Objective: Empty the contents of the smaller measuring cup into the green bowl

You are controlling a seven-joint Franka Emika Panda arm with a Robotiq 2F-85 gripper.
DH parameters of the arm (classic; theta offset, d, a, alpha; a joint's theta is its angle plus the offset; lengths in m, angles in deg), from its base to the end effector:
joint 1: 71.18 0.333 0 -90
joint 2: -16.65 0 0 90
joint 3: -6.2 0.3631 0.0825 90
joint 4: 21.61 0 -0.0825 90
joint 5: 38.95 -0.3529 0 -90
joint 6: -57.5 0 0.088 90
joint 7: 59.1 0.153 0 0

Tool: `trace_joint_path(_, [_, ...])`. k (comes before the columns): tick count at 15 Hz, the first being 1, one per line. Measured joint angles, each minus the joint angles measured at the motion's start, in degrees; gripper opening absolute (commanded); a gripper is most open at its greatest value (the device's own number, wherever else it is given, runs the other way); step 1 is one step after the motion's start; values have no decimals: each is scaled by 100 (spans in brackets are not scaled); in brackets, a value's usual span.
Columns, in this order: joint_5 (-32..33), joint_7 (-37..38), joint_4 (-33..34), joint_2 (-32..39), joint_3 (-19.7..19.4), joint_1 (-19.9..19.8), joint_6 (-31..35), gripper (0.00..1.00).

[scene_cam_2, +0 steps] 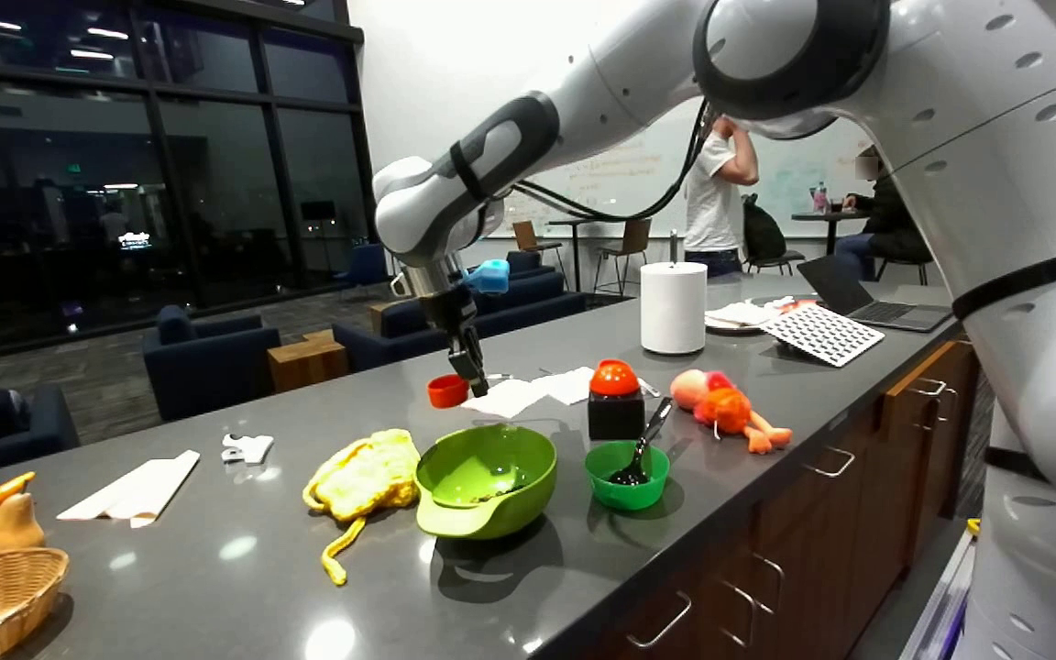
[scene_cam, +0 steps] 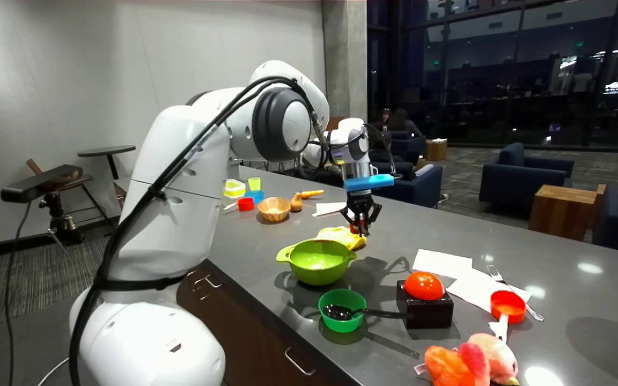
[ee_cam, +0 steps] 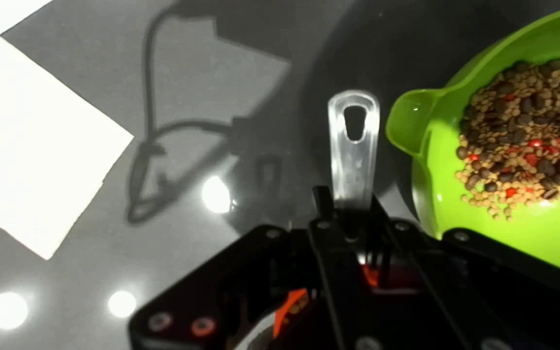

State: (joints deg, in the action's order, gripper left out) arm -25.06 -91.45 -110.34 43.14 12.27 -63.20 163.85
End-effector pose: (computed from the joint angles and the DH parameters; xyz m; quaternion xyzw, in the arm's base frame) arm 0.6445 0.1211 0.3840 0.8968 0.4269 -0.0884 0.0762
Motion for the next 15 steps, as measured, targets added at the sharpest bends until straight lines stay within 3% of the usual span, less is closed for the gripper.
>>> trace_joint_path(4, [25, 654, -655, -420, 137, 210, -179, 4])
trace_joint_path(8, [27, 1401, -1191, -864, 253, 380, -804, 4])
trace_joint_path(15, [3, 1905, -1425, -1297, 470, 449, -2037, 4])
